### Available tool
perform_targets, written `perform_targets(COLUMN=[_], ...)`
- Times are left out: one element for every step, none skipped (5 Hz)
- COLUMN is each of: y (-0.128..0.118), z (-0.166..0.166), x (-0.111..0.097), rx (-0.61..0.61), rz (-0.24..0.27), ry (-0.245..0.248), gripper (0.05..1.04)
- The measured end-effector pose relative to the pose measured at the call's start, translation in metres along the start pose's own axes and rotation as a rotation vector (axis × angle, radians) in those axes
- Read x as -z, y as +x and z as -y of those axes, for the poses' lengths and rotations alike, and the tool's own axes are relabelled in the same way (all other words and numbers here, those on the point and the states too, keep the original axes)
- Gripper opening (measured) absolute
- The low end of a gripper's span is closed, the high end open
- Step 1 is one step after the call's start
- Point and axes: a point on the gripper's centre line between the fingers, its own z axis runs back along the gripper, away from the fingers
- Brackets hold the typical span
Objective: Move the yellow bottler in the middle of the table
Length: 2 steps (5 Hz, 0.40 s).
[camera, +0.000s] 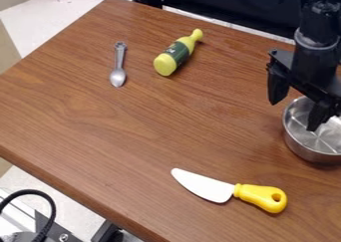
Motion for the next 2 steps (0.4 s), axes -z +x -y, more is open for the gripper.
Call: perform_targets(y=[-0.0062, -0.0087], z=[0.0013, -0.0069], x=[0.0104, 0.0103], rx=[-0.002, -0.04], rz=[-0.035, -0.047], ry=[-0.007, -0.038], gripper=[0.999, 0.999])
